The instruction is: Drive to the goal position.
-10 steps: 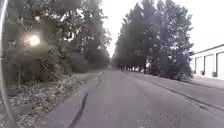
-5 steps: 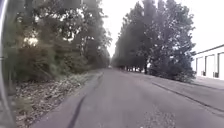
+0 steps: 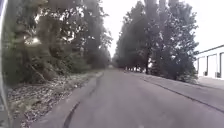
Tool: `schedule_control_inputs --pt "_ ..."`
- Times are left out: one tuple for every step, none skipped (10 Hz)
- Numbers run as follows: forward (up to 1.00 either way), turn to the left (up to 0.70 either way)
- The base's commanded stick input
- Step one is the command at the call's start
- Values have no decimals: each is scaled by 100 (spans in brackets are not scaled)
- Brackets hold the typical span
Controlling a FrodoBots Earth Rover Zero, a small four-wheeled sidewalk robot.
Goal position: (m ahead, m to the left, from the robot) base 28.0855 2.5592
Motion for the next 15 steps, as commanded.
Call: schedule_control_inputs --pt "70 1" --pt "70 1" --pt "70 1" --pt "70 1" --pt "70 1" --pt "70 1" --pt "70 1" --pt "70 1" --pt "70 1" --pt "70 1" --pt "70 1" --pt "70 1" --pt "70 1" --pt "70 1" --pt "70 1"
